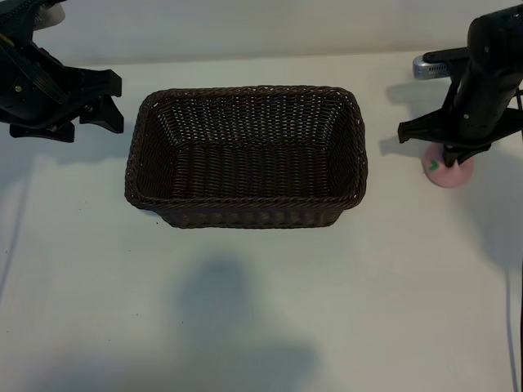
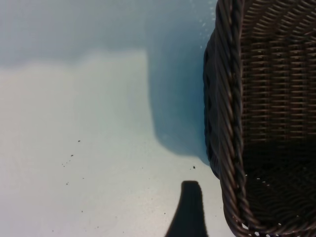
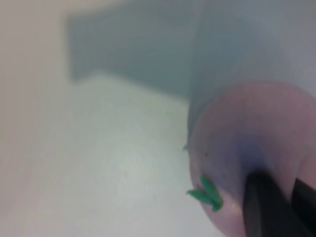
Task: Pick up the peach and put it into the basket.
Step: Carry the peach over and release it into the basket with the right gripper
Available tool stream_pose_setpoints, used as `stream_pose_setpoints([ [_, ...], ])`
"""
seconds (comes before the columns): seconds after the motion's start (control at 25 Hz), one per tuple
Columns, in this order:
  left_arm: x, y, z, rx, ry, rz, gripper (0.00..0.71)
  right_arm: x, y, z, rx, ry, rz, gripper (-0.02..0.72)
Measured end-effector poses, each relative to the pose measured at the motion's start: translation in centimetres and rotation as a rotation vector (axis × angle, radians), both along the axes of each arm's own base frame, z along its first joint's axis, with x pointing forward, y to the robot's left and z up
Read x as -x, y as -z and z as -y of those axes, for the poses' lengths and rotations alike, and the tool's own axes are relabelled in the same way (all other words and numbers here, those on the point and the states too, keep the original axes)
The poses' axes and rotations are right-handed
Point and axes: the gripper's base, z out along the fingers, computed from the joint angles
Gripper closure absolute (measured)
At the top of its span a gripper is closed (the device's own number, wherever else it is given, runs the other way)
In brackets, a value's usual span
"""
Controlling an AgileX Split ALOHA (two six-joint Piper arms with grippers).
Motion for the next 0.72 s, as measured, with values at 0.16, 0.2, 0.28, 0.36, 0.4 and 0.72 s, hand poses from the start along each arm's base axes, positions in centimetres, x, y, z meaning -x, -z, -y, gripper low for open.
stream_pose_setpoints([
  [0.16, 0.0, 0.0, 0.0, 0.0, 0.0, 0.0, 0.12, 0.2, -3.1, 0.1, -0.004, 0.002, 0.021, 0.66],
  [0.2, 0.0, 0.0, 0.0, 0.0, 0.0, 0.0, 0.12, 0.2, -4.2, 0.1, -0.006, 0.001, 0.033, 0.66],
  [0.28, 0.0, 0.0, 0.0, -0.001, 0.0, 0.0, 0.12, 0.0, -6.5, 0.0, -0.016, -0.003, 0.076, 0.66],
  [0.36, 0.0, 0.0, 0.0, -0.001, 0.0, 0.0, 0.12, -0.1, -8.5, 0.0, -0.02, -0.002, 0.096, 0.66],
  [0.4, 0.0, 0.0, 0.0, -0.001, 0.0, 0.0, 0.12, -0.2, -9.4, 0.0, -0.021, -0.004, 0.105, 0.66],
  [0.72, 0.0, 0.0, 0.0, -0.001, 0.0, 0.0, 0.121, -0.4, -11.5, -0.5, -0.056, -0.014, 0.111, 0.66],
])
